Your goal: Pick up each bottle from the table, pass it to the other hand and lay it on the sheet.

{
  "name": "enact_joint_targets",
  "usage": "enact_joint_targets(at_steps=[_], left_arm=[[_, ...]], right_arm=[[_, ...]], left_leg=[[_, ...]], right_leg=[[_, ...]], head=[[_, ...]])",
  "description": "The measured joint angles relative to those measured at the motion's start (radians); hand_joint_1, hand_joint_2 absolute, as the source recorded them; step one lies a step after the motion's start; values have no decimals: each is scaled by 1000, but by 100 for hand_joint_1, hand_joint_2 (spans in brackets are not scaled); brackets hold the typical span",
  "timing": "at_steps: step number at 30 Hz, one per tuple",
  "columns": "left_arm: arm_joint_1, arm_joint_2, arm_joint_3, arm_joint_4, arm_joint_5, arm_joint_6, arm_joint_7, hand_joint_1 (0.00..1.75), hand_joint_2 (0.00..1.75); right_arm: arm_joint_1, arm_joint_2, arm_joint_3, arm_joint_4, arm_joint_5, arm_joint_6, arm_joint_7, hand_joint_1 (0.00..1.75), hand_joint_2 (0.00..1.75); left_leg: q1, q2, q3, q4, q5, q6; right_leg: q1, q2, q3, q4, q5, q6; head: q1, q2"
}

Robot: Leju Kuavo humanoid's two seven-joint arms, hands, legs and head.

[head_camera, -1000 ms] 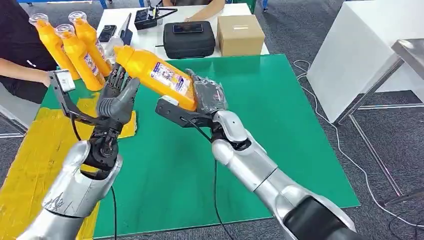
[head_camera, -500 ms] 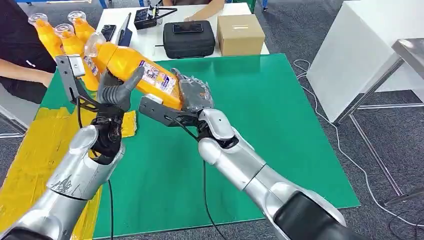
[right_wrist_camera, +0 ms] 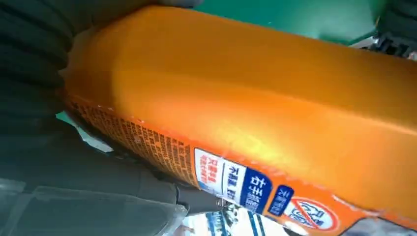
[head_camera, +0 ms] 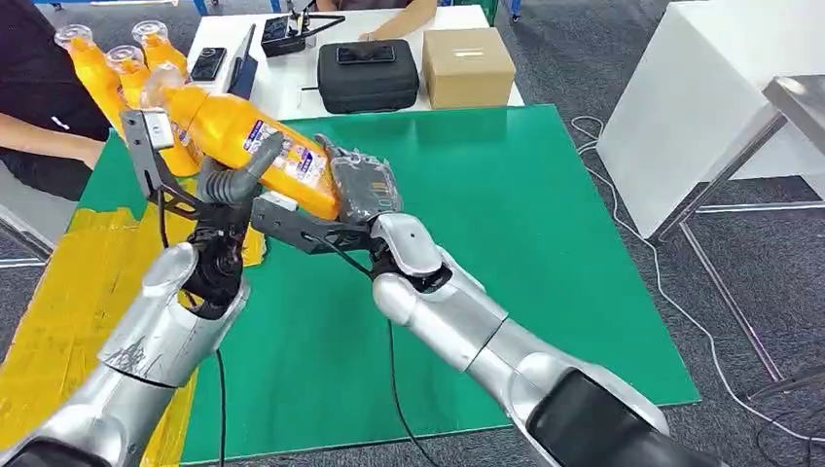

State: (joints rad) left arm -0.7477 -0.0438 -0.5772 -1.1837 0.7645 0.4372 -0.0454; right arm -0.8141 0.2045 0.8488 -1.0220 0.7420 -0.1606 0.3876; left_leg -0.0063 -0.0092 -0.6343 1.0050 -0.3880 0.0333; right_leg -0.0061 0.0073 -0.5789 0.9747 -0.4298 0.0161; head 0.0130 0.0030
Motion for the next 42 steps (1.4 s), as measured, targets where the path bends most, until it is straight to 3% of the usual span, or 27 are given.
enact_joint_targets(at_steps=[12, 13, 24, 42], left_arm=[[3, -9, -6, 5, 108, -28, 43, 0, 175], [3, -11, -6, 5, 113, -29, 40, 175, 175], [15, -26, -13, 3, 110, -1, -50, 175, 175], [35, -27, -6, -7, 117, 6, -81, 175, 175]], right_arm=[[-13, -5, 27, 5, -10, -3, 24, 175, 175], [-15, -5, 28, 6, -12, -3, 24, 175, 175], [-18, -12, 44, 17, -34, -3, 23, 175, 175], [-11, -16, 53, 17, -32, 4, 22, 175, 175]], left_leg=[[0, 0, 0, 0, 0, 0], [0, 0, 0, 0, 0, 0], [0, 0, 0, 0, 0, 0], [0, 0, 0, 0, 0, 0]], right_leg=[[0, 0, 0, 0, 0, 0], [0, 0, 0, 0, 0, 0], [0, 0, 0, 0, 0, 0], [0, 0, 0, 0, 0, 0]], head=[[0, 0], [1, 0], [1, 0], [1, 0]])
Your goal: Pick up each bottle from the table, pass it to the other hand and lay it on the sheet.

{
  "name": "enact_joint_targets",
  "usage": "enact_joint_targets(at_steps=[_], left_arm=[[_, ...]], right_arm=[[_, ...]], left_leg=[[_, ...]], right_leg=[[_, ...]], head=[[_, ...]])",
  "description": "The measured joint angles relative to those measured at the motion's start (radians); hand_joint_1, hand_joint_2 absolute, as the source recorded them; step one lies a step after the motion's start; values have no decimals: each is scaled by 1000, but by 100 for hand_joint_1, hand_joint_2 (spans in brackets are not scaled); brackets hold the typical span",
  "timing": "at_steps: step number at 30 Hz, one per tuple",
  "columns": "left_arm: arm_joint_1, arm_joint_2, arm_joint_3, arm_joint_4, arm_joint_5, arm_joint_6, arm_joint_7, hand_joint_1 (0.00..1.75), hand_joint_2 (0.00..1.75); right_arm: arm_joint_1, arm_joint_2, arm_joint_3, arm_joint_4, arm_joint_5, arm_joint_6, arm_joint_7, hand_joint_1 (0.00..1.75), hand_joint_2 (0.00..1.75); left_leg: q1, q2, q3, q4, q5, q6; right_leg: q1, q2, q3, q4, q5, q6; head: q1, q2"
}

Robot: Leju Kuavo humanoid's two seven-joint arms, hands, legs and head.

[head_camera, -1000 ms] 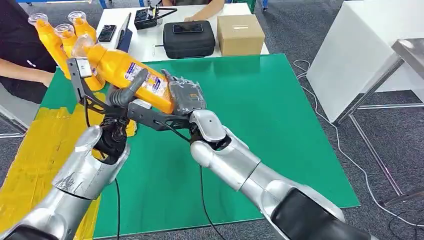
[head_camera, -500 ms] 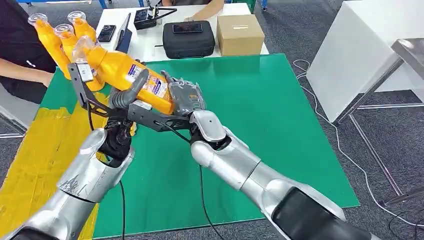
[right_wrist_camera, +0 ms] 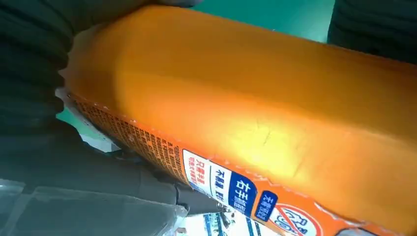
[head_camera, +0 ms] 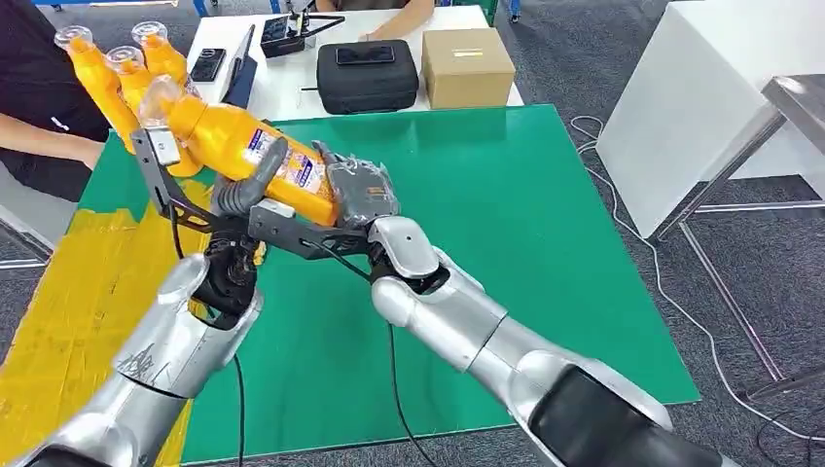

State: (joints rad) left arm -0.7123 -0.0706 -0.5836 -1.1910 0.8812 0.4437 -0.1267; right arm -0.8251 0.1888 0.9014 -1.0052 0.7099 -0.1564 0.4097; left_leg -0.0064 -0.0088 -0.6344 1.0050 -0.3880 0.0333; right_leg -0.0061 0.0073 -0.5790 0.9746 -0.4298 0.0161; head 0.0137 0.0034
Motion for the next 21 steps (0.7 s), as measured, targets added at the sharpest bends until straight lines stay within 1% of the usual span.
enact_joint_targets(at_steps=[1, 2, 4, 7, 9, 11, 14, 17, 21], left_arm=[[2, 0, 2, -2, 0, 0, -1, 175, 175], [5, 0, 3, -5, 1, 0, -2, 175, 175], [11, 0, 10, -10, 8, -1, -4, 175, 175], [17, 4, 24, -18, 15, -11, -6, 175, 175], [16, 14, 41, -25, 16, -23, -19, 175, 175], [10, 26, 68, -39, 19, -35, -35, 175, 175], [3, 40, 101, -53, 19, -40, -50, 175, 175], [10, 64, 142, -65, 32, -48, -54, 175, 175], [16, 96, 196, -67, 65, -102, -40, 175, 175]], right_arm=[[0, 0, 0, 0, 2, 2, 0, 0, 175], [1, 0, 1, 0, 2, 2, 0, 0, 0], [1, -2, 2, 0, -15, 17, 0, 0, 0], [3, -12, -6, 1, -129, 101, 2, 0, 0], [8, -36, -22, 6, -174, 126, 1, 0, 0], [29, -66, -40, 14, -194, 128, -10, 0, 0], [64, -102, -62, 16, -201, 120, -15, 0, 0], [85, -158, -91, 0, -186, 116, -13, 0, 0], [114, -226, -119, -26, -173, 124, -21, 0, 0]], left_leg=[[0, 0, 0, 0, 0, 0], [0, 0, 0, 0, 0, 0], [0, 0, 0, 0, 0, 0], [0, 0, 0, 0, 0, 0], [0, -1, 0, 0, 0, 0], [0, -1, 0, 0, 0, 0], [-1, -1, 0, 0, 0, 0], [-1, -1, 0, 0, 0, 0], [-1, -1, 0, 0, 0, 0]], right_leg=[[0, 0, 0, 0, 0, 0], [0, 0, 0, 0, 0, 0], [0, 0, 0, 0, 0, 0], [0, 0, 0, 0, 0, 0], [0, 0, 0, 0, 0, 0], [0, 0, 1, 0, 0, 0], [0, 0, 1, 0, 0, 0], [0, -1, 1, 0, 0, 0], [0, 0, 1, 0, 0, 0]], head=[[0, 0], [0, 0], [0, 0], [0, 0], [-1, 0], [0, 0], [-1, 0], [0, 0], [0, 0]])
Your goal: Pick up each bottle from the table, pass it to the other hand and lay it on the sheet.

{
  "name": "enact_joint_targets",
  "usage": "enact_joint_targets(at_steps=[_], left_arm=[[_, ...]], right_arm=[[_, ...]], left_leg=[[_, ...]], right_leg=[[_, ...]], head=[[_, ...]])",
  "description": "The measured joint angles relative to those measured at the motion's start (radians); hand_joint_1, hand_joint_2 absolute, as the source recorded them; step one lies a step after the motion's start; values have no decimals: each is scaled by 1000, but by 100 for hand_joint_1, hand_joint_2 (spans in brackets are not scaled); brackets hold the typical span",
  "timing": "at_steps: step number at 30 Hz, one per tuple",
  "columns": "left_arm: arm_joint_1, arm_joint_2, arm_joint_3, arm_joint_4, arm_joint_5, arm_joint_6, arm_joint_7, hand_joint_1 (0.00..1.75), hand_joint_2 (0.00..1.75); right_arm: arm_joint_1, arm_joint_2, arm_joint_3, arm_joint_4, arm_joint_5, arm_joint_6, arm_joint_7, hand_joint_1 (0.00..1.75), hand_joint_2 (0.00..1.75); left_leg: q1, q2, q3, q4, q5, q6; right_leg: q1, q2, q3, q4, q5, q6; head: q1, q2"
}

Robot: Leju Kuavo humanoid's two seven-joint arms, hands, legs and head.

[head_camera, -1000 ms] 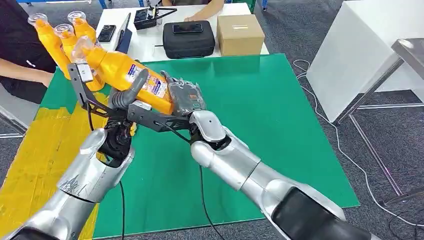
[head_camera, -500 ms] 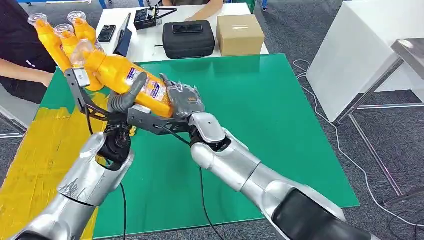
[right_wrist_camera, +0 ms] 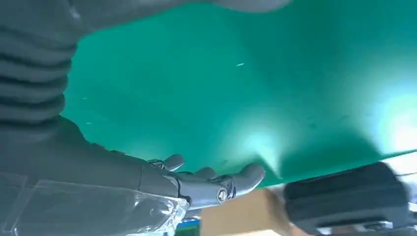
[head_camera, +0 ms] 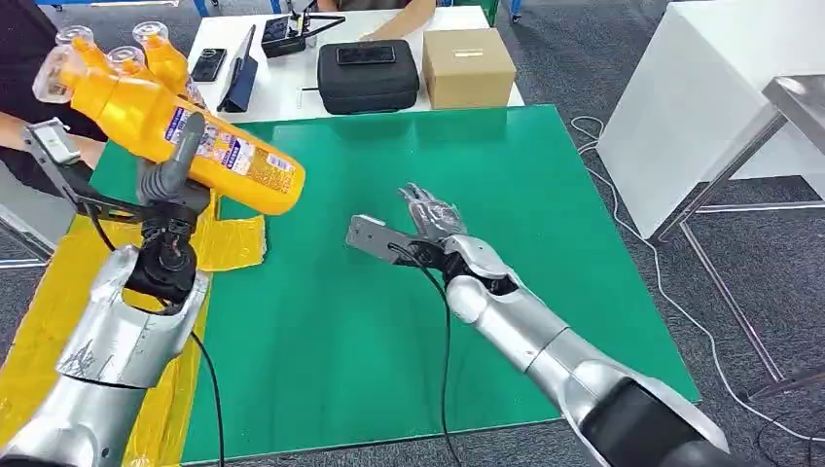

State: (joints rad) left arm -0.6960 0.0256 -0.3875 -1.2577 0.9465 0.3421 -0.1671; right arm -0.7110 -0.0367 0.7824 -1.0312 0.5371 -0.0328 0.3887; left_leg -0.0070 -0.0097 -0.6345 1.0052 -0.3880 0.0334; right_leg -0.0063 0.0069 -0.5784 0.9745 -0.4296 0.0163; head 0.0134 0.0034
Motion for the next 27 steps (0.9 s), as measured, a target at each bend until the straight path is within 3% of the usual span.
enact_joint_targets(at_steps=[4, 14, 19, 27], left_arm=[[7, 22, 29, 0, -95, 10, -39, 175, 175], [-12, 104, 8, 73, -963, 258, -185, 175, 175], [-29, 151, -20, 201, -1287, 307, -186, 175, 175], [-25, 173, -40, 392, -1419, 264, -134, 175, 175]], right_arm=[[32, -64, -40, -34, 2, -14, -10, 0, 0], [111, -184, -205, -156, -17, -70, -52, 0, 0], [119, -220, -270, -204, -83, -69, -91, 0, 0], [148, -241, -312, -302, -192, -88, -178, 0, 0]], left_leg=[[0, 0, 0, 0, 0, 0], [0, 0, 0, 0, 0, 0], [0, 0, 0, 0, 0, 0], [0, 1, 0, 0, 0, 0]], right_leg=[[0, 0, 0, 0, 0, 0], [0, 0, 0, 0, 0, 0], [0, 0, 0, 0, 0, 0], [0, 0, 0, 0, 0, 0]], head=[[0, 0], [0, 0], [0, 0], [0, 0]])
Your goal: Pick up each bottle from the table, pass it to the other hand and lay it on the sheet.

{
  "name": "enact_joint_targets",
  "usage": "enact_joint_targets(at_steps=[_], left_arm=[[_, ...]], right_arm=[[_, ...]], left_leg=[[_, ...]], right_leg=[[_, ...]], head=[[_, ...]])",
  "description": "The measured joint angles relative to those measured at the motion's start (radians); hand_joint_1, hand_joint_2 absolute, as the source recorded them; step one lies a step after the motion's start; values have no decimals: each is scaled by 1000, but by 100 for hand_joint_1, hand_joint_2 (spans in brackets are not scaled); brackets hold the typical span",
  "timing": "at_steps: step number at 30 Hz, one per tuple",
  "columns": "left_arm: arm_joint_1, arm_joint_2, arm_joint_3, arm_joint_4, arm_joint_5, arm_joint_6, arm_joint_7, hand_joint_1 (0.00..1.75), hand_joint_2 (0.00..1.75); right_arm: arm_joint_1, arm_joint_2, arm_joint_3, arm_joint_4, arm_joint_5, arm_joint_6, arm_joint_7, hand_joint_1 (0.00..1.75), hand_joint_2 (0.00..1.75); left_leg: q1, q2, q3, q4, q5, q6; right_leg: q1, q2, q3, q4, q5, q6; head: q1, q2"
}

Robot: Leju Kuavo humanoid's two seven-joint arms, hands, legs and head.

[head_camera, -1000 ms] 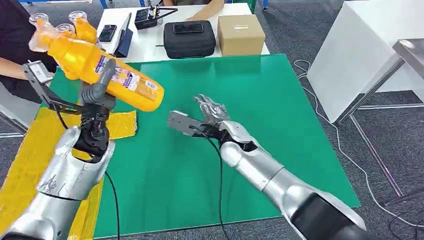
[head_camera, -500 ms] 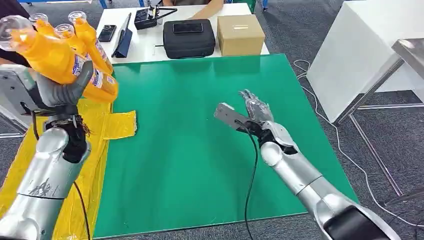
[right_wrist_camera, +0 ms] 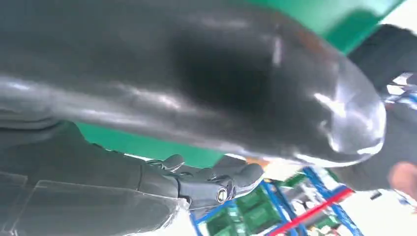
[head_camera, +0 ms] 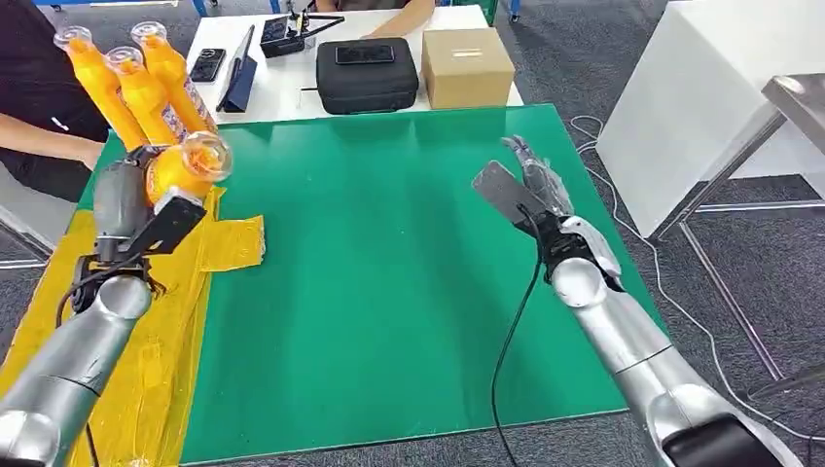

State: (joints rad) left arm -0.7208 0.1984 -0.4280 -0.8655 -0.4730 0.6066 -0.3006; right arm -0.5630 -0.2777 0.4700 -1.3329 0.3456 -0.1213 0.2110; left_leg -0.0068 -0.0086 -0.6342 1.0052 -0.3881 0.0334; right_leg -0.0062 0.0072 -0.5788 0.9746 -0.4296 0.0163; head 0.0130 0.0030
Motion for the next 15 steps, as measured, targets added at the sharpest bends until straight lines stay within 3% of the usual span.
enact_joint_targets(at_steps=[15], left_arm=[[9, 6, -19, 85, -4, 0, 0, 175, 175]], right_arm=[[14, -8, -4, -47, -9, -2, -6, 0, 0]], left_leg=[[0, -1, 0, 0, 0, 0]], right_leg=[[0, 0, 0, 0, 0, 0]], head=[[1, 0]])
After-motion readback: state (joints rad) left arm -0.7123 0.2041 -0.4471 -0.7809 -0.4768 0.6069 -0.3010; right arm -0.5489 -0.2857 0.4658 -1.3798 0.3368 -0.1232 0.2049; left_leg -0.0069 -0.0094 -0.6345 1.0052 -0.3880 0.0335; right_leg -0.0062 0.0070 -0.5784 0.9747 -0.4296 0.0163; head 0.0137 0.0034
